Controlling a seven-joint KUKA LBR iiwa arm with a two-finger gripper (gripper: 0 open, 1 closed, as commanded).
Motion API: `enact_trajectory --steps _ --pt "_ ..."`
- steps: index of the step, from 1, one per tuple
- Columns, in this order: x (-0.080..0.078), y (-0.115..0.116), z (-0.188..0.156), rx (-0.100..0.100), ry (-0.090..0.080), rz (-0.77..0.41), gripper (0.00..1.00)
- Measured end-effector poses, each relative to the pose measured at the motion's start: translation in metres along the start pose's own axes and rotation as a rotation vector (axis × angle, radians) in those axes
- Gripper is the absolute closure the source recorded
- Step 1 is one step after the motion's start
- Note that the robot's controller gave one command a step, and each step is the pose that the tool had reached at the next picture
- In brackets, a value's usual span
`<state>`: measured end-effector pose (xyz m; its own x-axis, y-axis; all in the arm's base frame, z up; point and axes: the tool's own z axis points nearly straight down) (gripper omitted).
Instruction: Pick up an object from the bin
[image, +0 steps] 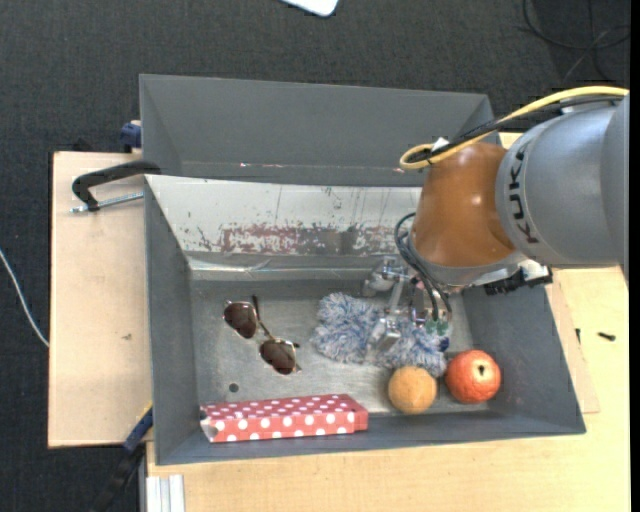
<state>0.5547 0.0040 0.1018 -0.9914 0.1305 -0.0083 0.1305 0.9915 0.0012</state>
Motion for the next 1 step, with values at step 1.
enact_trajectory --steps 1 --pt "0.002 0.006 0.0293 -0.001 0.002 -0.049 0.0"
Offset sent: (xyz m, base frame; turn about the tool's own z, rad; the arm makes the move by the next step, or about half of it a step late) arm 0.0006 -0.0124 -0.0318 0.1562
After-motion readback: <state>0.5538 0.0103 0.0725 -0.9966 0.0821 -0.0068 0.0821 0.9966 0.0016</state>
